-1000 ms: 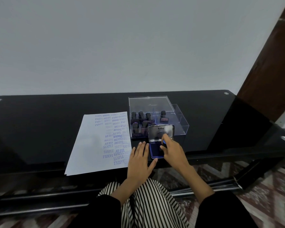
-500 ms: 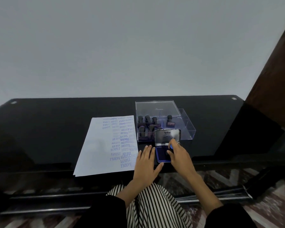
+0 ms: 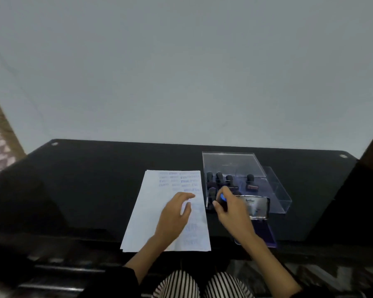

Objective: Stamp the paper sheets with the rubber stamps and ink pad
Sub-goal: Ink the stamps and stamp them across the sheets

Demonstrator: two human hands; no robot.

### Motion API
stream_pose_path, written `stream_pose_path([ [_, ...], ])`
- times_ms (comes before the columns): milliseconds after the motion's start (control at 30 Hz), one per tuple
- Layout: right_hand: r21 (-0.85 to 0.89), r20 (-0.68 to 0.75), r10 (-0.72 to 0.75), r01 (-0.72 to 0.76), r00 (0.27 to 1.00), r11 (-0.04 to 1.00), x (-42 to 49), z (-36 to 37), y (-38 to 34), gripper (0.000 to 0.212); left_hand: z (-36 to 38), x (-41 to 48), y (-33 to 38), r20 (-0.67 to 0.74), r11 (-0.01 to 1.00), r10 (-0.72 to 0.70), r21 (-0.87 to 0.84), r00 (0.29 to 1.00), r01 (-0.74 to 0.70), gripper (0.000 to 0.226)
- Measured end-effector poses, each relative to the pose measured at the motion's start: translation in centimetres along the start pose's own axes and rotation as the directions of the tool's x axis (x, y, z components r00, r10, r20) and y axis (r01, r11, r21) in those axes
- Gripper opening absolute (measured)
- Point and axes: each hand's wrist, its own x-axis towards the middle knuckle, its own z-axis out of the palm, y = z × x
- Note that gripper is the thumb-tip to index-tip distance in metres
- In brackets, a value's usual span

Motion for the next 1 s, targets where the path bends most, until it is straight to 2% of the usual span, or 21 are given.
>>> stream_pose_path([
  [67, 0.027, 0.041, -0.029, 0.028, 0.999, 0.999, 1.7, 1.3, -1.6, 0.015, -2.1, 1.3, -1.9, -0.017, 0.995, -0.099, 0.020, 0.995, 0.099, 0.022],
  [200, 0.040, 0.088, -0.082, 0.078, 0.993, 0.996, 4.8, 4.2, -4.2, 0.013, -5.7, 2.8, -6.3, -0.015, 0.982, -0.190, 0.019, 0.982, 0.190, 0.023],
  [333, 0.023, 0.159, -0.095, 0.092, 0.983, 0.995, 7.3, 7.5, -5.5, 0.015, -7.1, 2.9, -10.5, 0.086, 0.949, -0.235, 0.236, 0.968, 0.209, 0.034],
  [367, 0.011, 0.174, -0.094, 0.093, 0.980, 0.996, 7.8, 8.2, -5.6, 0.015, -7.2, 2.7, -11.2, 0.116, 0.936, -0.253, 0.280, 0.960, 0.213, 0.040],
  [467, -0.038, 0.206, -0.081, 0.091, 0.975, 0.995, 9.3, 10.4, -5.8, 0.016, -6.9, 2.0, -12.9, 0.182, 0.911, -0.274, 0.365, 0.944, 0.194, 0.087],
  [533, -0.079, 0.218, -0.075, 0.094, 0.973, 0.992, 10.2, 11.6, -5.8, 0.015, -6.7, 1.7, -13.3, 0.200, 0.892, -0.258, 0.424, 0.945, 0.154, 0.107],
  [567, -0.099, 0.221, -0.070, 0.094, 0.973, 0.991, 10.7, 12.1, -5.8, 0.015, -6.6, 1.7, -13.4, 0.199, 0.882, -0.252, 0.449, 0.947, 0.140, 0.107],
  [733, -0.171, 0.243, -0.042, 0.086, 0.969, 0.982, 12.6, 13.8, -5.8, 0.015, -6.5, 1.8, -13.3, 0.180, 0.861, -0.259, 0.489, 0.949, 0.142, 0.078],
  [867, -0.198, 0.255, -0.015, 0.068, 0.967, 0.978, 13.0, 14.3, -5.5, 0.016, -6.5, 1.9, -13.4, 0.175, 0.875, -0.254, 0.460, 0.951, 0.149, 0.090],
  [1000, -0.230, 0.266, -0.020, 0.083, 0.964, 0.970, 12.5, 14.8, -5.2, 0.015, -6.4, 1.9, -13.6, 0.180, 0.875, -0.245, 0.465, 0.953, 0.137, 0.088],
])
